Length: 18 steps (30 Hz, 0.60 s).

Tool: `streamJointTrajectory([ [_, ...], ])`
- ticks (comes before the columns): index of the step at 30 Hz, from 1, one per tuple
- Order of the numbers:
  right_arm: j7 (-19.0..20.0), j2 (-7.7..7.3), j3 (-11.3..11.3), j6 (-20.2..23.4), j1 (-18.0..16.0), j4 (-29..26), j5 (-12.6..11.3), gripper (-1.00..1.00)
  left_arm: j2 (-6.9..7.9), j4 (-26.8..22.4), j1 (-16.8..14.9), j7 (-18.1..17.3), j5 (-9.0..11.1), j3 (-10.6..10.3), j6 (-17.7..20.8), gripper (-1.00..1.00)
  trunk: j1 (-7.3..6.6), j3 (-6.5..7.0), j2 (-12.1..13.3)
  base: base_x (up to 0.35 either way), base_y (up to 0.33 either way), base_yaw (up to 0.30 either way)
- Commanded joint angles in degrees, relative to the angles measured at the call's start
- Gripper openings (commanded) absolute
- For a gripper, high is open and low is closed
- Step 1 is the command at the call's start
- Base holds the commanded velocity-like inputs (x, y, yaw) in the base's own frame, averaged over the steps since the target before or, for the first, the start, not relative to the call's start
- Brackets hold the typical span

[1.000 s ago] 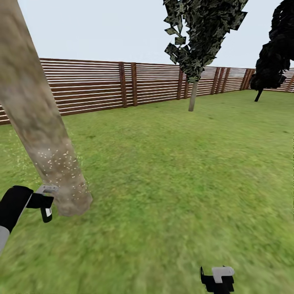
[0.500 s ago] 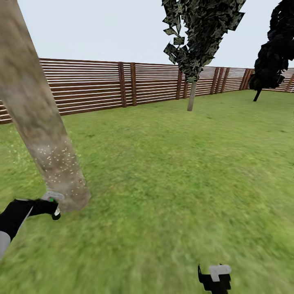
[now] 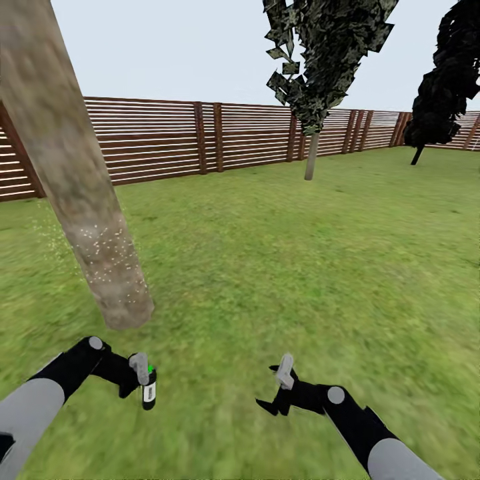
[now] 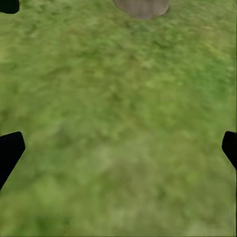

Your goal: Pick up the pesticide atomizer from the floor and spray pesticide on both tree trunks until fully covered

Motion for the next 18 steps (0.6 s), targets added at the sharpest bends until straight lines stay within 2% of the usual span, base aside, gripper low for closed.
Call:
streamJointTrajectory([
  [1,0.51,-0.01,0.01,0.2,-0.07,-0.92,0.09,1.0,-0.99,0.01,-0.01,-0.01,-0.15,-0.69,-0.01,-1.0,0.0,0.0,0.0,-0.011,0.0,0.0],
  [2,0.63,-0.01,0.01,0.23,-0.08,-0.98,0.08,1.0,-1.13,0.02,-0.01,0.0,-0.16,-1.54,-0.05,-1.0,0.0,0.0,0.0,-0.006,0.0,0.0],
  [3,0.71,-0.03,0.01,0.24,-0.09,-0.82,0.08,1.0,-1.22,0.3,-0.01,0.06,-0.17,-3.88,-0.1,-1.0,0.0,0.0,0.0,-0.002,0.0,0.0],
  [4,0.74,-0.05,0.01,0.25,-0.09,-0.78,0.05,1.0,-1.25,0.47,-0.01,0.11,-0.16,-5.35,-0.15,-1.0,0.0,0.0,0.0,-0.001,0.0,0.0],
  [6,0.76,0.07,0.22,0.25,-0.09,-0.83,0.04,1.0,-1.34,0.61,-0.01,0.15,-0.11,-6.81,-0.23,-1.0,0.0,0.0,0.0,0.0,0.0,0.0],
  [7,0.79,0.31,1.76,0.21,-0.09,-0.75,0.05,-1.0,-1.97,0.64,-0.01,0.23,-0.15,-7.76,-0.25,-1.0,0.0,0.0,0.0,0.0,0.0,0.0],
  [10,0.82,0.48,5.13,0.19,-0.1,-0.86,0.1,-1.0,-2.66,0.65,0.54,0.58,-0.17,-10.09,-0.25,-1.0,0.0,0.0,0.0,0.0,0.0,0.0],
  [11,0.79,0.53,5.64,0.17,-0.1,-1.01,0.09,-1.0,-3.56,0.39,0.89,1.26,-0.23,-11.13,-0.2,-1.0,0.0,0.0,0.0,0.0,0.0,0.0],
  [14,0.83,0.76,5.94,0.12,-0.1,-1.27,-0.02,-1.0,-5.03,0.18,1.37,3.2,-0.26,-11.91,-0.01,-1.0,0.0,0.0,0.0,0.0,0.0,0.0],
  [16,0.85,2.0,5.98,0.09,-0.15,-1.86,-0.06,-1.0,-5.66,0.1,1.46,3.57,-0.26,-12.62,0.19,-1.0,0.0,0.0,0.0,0.0,0.0,0.0],
  [18,1.4,3.02,6.04,0.14,-0.18,-3.05,-0.07,-1.0,-7.24,0.05,1.48,3.74,-0.27,-14.2,0.27,-1.0,0.0,0.0,0.0,0.0,0.0,0.0],
])
